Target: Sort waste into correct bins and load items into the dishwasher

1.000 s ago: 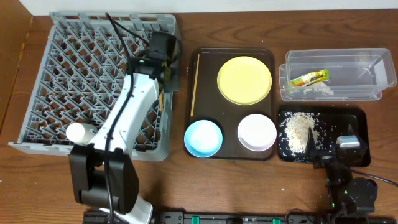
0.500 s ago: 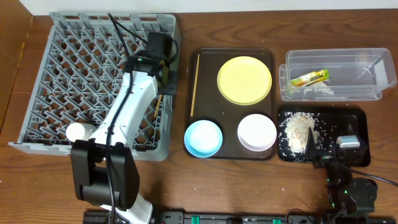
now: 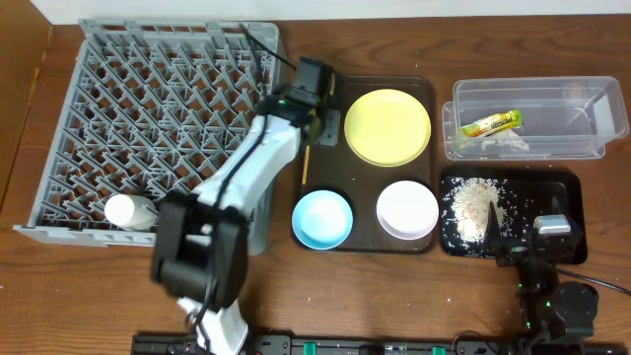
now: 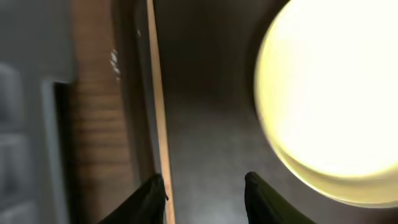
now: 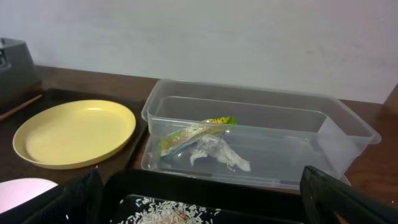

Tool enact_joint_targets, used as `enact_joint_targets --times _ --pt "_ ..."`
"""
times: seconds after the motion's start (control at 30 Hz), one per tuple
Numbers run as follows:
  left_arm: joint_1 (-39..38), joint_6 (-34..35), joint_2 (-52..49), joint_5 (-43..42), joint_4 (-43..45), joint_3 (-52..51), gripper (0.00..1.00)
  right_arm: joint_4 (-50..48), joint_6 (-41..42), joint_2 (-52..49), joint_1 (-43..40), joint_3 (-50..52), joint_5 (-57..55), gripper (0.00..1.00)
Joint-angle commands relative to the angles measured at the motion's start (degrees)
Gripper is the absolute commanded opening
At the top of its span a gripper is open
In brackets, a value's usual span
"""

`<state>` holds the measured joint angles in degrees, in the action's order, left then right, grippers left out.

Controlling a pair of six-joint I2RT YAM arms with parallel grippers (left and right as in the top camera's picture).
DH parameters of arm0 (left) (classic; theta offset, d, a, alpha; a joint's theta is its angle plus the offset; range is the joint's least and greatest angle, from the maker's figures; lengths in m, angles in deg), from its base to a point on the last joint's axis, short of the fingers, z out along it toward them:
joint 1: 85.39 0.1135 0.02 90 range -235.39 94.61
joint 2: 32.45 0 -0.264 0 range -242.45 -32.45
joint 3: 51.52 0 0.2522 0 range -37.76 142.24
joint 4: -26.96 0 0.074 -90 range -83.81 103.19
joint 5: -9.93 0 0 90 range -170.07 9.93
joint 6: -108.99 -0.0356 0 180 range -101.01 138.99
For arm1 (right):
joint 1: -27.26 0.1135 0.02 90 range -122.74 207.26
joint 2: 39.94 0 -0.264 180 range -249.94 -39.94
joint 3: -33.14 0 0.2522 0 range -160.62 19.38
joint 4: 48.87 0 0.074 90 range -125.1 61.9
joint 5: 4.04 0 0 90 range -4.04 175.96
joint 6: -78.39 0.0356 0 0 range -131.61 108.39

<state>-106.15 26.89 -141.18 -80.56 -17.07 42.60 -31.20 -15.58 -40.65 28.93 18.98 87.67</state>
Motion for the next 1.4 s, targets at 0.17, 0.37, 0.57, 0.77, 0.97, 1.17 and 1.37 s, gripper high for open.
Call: enact_joint_targets --times 0.17,0.37,0.57,0.77,0.97,1.17,1.37 --pt "0.6 1.0 -7.9 7.6 2.7 -0.9 0.42 0.2 0.7 0.2 -0.5 0.1 0.2 0.99" --pt "0.4 1.0 -10.4 3.4 2.2 -1.0 0.37 0.2 0.7 0.2 -0.5 0.1 0.2 0.99" --pt "0.4 1.0 -11.1 1.6 0.8 -1.0 0.21 0.2 0.7 0.2 -0.5 0.1 0.2 0.99" --pt "0.4 1.0 -9.2 -0.3 -1.3 -0.8 0.08 0.2 0.7 0.2 -0.5 0.1 0.2 0.99" --pt "0.8 1.7 -0.5 -0.3 -4.7 0.3 0.08 0.2 0.7 0.2 -0.5 0.1 0.2 0.99" --pt "3.3 -0.7 9.2 6.9 -10.6 0.2 0.08 0.2 0.7 0.2 -0.5 0.1 0.2 0.99" --pt "8.2 -5.4 8.8 15.6 -14.3 -0.5 0.08 0.2 0.7 0.2 -0.5 0.1 0.2 0.99"
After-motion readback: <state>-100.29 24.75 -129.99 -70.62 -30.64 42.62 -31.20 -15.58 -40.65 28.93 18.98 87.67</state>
